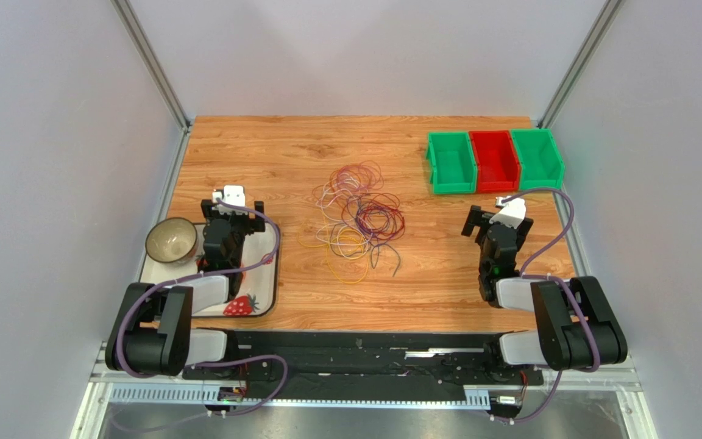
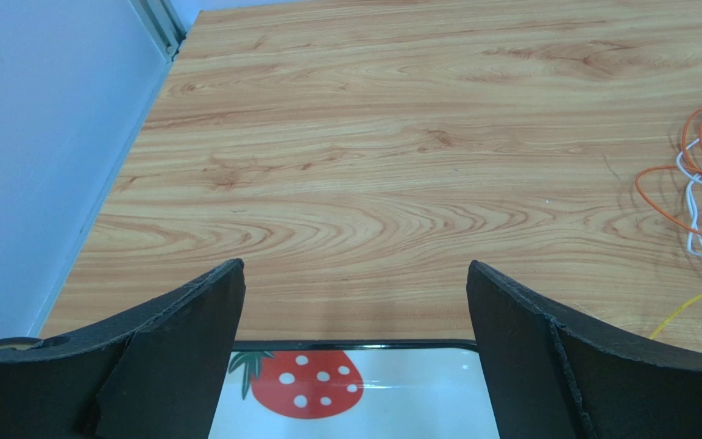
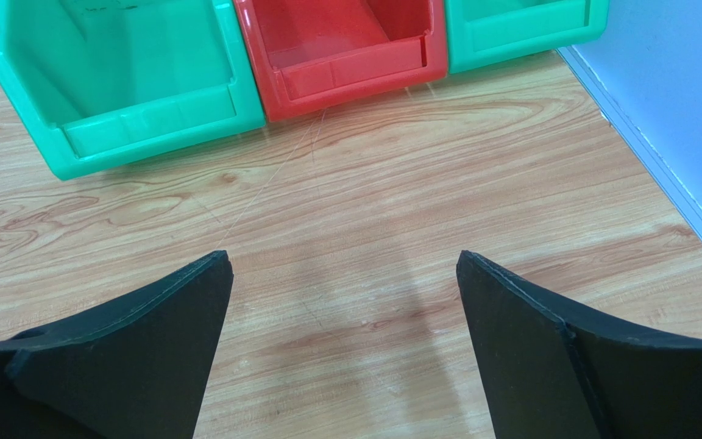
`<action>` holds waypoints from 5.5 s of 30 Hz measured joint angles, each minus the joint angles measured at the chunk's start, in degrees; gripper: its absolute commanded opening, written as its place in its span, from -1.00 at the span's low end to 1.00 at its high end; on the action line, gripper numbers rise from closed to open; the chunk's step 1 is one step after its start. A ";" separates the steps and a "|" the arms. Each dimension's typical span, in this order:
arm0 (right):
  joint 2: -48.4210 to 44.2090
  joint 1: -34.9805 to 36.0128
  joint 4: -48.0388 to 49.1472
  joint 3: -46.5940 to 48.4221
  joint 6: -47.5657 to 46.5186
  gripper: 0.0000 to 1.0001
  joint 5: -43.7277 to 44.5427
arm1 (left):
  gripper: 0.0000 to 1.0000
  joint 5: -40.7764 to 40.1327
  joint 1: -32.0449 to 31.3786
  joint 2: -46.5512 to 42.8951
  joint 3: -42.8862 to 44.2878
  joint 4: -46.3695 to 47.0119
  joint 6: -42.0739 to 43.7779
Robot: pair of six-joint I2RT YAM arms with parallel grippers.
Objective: Untangle the cables
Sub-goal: Untie the cable.
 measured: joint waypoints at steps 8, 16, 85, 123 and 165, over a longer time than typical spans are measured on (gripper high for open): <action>0.00 0.00 0.00 0.00 0.00 0.99 0.00 | 0.98 0.00 0.00 0.00 0.00 -0.02 0.00; 0.00 -0.09 0.00 0.00 0.00 0.99 -0.02 | 0.98 0.00 0.00 0.00 0.00 0.00 0.00; -8.48 22.69 -78.14 42.66 27.54 0.51 -25.53 | 0.58 7.50 -22.97 23.74 61.94 -81.31 -16.96; -20.70 22.67 -82.23 42.77 24.09 0.51 -30.71 | -1.00 11.23 -32.85 10.58 112.08 -101.72 -16.11; 4.98 30.99 -67.67 44.68 22.40 0.47 -33.33 | -1.00 13.22 -32.61 10.97 81.64 -98.92 -15.56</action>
